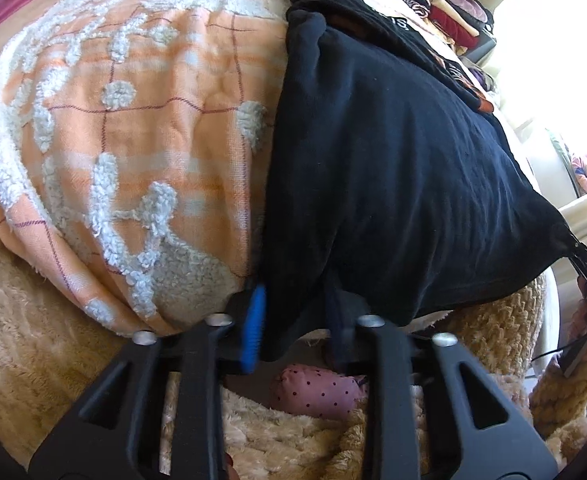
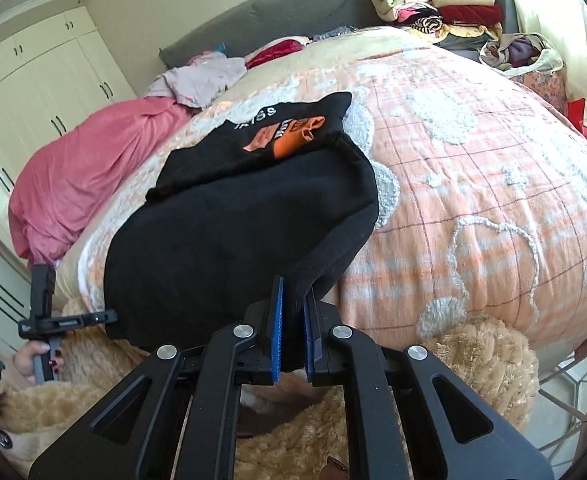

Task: Fold small clothes
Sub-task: 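Carry the held hem with both tools over the body toward the collar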

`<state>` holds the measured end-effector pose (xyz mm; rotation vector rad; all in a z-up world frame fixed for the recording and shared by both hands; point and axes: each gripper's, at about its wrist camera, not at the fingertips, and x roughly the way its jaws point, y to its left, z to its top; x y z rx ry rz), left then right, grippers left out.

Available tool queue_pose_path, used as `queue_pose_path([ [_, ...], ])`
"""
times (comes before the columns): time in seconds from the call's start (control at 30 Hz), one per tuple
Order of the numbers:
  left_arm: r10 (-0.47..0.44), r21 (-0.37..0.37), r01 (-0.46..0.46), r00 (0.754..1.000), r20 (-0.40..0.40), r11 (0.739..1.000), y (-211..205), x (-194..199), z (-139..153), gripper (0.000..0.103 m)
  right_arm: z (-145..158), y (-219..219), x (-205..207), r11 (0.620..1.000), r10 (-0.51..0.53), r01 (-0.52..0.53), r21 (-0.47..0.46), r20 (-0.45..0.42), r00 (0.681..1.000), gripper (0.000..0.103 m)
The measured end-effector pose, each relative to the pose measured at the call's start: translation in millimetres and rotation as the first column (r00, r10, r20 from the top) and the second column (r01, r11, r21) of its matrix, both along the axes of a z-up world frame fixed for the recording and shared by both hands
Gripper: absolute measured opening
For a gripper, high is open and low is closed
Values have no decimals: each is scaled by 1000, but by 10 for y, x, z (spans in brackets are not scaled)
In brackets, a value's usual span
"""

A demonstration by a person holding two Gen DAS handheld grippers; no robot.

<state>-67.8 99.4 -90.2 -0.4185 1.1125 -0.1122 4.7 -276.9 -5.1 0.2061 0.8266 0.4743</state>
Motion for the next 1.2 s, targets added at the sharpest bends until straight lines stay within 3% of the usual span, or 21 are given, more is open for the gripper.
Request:
queue_pose_path([
  [0.07, -4, -13, 4, 1000, 8, 1000, 3, -23, 34, 3, -3, -23, -22, 1000, -7, 7, 5, 0, 1000, 8],
  [0.33, 2, -83, 10, 990, 143, 997, 78, -177, 482, 2, 97, -201, -137, 998, -45, 44, 41, 31, 998, 8],
  [0.63, 32, -99, -5, 960, 277, 995, 152, -72, 853, 2, 343, -251, -107, 994, -71, 60, 96, 107, 992, 8],
  [1.0, 87, -97, -56, 929, 360, 994, 286, 197, 1129, 2, 633, -226, 133, 987, -113, 88, 137, 183, 977, 8],
  [1.2, 100, -90, -72, 925, 366, 993, 314, 416, 1181, 2, 721, -239, 294, 981, -140, 109, 163, 192, 971, 8],
])
